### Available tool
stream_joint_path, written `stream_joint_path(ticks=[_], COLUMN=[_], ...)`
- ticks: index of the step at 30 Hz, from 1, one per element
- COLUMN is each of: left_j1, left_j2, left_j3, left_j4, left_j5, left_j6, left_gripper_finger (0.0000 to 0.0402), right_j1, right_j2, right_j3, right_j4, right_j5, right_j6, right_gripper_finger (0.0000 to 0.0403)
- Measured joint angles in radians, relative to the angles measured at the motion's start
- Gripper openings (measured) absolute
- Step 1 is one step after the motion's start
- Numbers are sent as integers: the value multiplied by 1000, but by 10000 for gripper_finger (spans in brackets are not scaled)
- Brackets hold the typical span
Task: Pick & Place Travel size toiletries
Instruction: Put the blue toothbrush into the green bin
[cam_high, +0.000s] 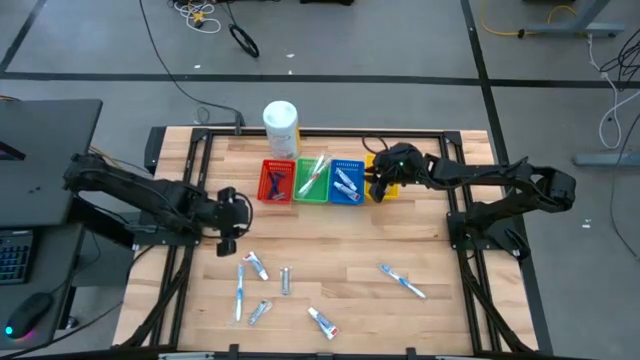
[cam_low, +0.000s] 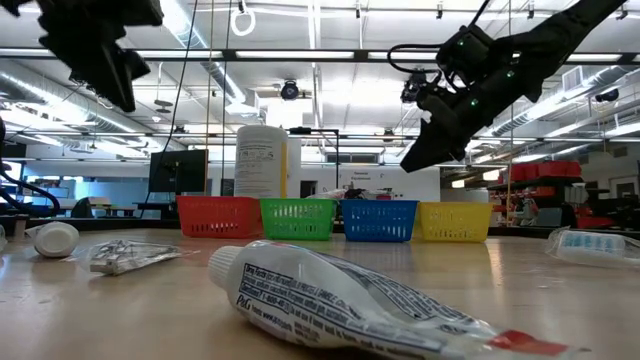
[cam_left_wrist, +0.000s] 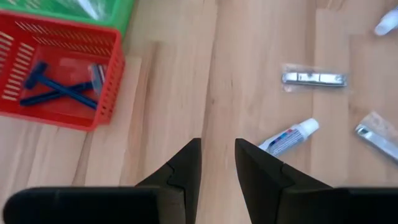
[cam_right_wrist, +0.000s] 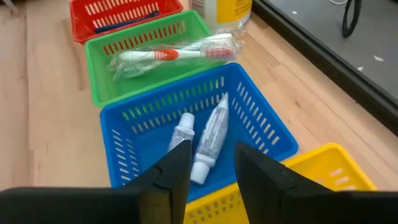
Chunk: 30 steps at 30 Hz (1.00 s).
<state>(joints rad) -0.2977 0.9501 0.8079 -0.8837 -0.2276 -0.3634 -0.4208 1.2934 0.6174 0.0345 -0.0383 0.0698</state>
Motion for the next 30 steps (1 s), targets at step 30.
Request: stream_joint_path(ticks=[30], left_j1=[0], left_j2=[1], left_j3=[-171], left_j4=[383], left_j5=[30], left_j6=[103], left_gripper_finger=[105], right_j1=[70], right_j2=[0], right_j3=[0], right_j4=[-31], right_j5=[-44], right_j6=[-96], right_gripper_finger=[131])
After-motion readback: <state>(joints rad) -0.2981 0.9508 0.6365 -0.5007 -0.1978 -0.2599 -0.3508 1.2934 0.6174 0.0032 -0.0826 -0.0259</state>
